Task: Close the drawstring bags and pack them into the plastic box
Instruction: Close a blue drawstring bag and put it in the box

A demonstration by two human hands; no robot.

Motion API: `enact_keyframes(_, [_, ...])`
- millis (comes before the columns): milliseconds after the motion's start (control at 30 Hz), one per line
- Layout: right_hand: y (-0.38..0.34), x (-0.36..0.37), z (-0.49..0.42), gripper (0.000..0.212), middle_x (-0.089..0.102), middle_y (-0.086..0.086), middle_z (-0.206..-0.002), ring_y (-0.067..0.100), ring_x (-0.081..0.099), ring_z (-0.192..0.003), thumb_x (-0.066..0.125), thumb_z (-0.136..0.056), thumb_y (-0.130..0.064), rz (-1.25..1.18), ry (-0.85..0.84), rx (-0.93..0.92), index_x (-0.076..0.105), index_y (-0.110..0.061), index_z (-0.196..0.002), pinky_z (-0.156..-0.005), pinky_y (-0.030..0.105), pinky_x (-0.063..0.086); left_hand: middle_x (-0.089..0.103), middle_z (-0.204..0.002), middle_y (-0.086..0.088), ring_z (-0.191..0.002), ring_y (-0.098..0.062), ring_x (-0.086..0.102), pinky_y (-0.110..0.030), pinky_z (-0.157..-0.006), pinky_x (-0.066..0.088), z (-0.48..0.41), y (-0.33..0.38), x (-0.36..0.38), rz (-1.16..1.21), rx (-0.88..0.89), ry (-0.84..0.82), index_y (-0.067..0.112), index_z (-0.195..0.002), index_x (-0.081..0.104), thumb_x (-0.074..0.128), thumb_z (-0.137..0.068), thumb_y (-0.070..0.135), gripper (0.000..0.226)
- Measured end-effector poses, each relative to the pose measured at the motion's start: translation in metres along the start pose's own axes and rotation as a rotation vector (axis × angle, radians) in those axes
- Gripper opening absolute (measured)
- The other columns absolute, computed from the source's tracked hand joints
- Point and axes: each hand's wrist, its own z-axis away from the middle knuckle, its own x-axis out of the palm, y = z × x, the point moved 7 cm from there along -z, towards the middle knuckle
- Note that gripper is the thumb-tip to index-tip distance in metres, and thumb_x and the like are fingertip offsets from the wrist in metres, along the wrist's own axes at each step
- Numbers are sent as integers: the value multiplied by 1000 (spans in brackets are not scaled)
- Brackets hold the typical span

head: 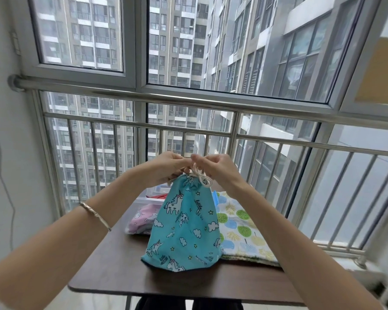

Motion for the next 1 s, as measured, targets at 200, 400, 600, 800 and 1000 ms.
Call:
enact_keyframes(200, [18,-12,-3,23,54,1,-62,4,44,-49,61,-92,-15,-135,-36,101,65,7,-86,-49,13,37,66,-73,-7,-71,-20,55,-26,-63,44,0,-4,-10,-87,15,15,9,-90,72,66,-75,48,43])
enact_keyframes(400, [52,-41,-1,18,57,5,-69,11,47,-59,62,-92,-17,-176,-79,264,67,-3,-81,-59,21,39,68,-62,7,-58,-10,46,-17,-50,36,7,-9,-21,-379,48,-60,20,-97,75,71,-76,45,33])
enact_keyframes(600, [38,-20,4,31,63,8,-101,16,60,-86,66,-88,-19,-36,-291,259,58,-6,-116,-78,23,50,75,-87,2,-93,-15,66,-21,-71,49,7,-12,-15,-413,92,-68,19,-101,71,69,-84,33,22])
enact_keyframes(800, [19,31,-2,51,61,12,-118,22,65,-102,71,-84,-15,207,-484,184,44,-12,-127,-78,26,58,69,-99,-8,-88,-21,69,-30,-70,56,-1,-7,-9,-209,144,9,12,-108,57,59,-91,26,22])
enact_keyframes(1000, [-10,11,-38,12,66,3,-76,16,65,-70,58,-94,-19,161,-352,167,59,-8,-91,-61,23,54,66,-108,-10,-102,-20,64,-29,-82,55,9,-15,-29,-46,189,7,9,-110,57,45,-82,53,54])
